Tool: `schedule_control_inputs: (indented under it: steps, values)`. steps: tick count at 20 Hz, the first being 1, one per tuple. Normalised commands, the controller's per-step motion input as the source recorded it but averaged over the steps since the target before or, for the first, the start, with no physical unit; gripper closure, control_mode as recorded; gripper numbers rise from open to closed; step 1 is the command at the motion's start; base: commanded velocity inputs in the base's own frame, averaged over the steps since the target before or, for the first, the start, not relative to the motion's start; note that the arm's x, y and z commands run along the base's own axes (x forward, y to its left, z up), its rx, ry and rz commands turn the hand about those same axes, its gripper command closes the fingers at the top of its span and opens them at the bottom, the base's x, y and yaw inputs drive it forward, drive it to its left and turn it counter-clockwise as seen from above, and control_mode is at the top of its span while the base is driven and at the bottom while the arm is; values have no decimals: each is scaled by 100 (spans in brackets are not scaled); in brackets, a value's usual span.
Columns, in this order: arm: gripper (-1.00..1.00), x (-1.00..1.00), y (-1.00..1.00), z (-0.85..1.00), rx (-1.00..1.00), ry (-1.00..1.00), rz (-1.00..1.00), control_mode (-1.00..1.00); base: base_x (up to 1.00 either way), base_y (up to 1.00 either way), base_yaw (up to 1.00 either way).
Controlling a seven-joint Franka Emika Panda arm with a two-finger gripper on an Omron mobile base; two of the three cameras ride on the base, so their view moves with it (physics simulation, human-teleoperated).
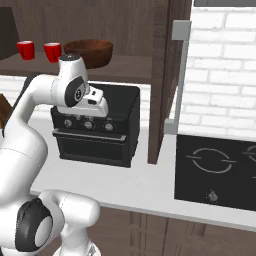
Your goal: Gather all objects into one cabinet and sort the glasses and bowls to opposite sides.
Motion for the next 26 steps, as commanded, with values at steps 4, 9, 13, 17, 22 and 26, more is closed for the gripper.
schedule_control_inputs:
  steps: [4, 9, 13, 17, 22, 26]
  values:
    - [-100, 0, 0, -1, 1, 0, 0, -100, 0, 0, 0]
    - [-100, -4, 0, 0, 0, 0, 0, -100, 0, 0, 0]
    - [-100, -46, -1, 11, -1, -8, 0, -100, 0, 0, 0]
    - [-100, -78, 0, 55, -10, -21, 0, -100, 0, 0, 0]
    - [-100, -90, -1, 47, -17, -29, 0, -100, 0, 0, 0]
    - [-100, -64, -28, 41, -8, -25, 0, -100, 0, 0, 0]
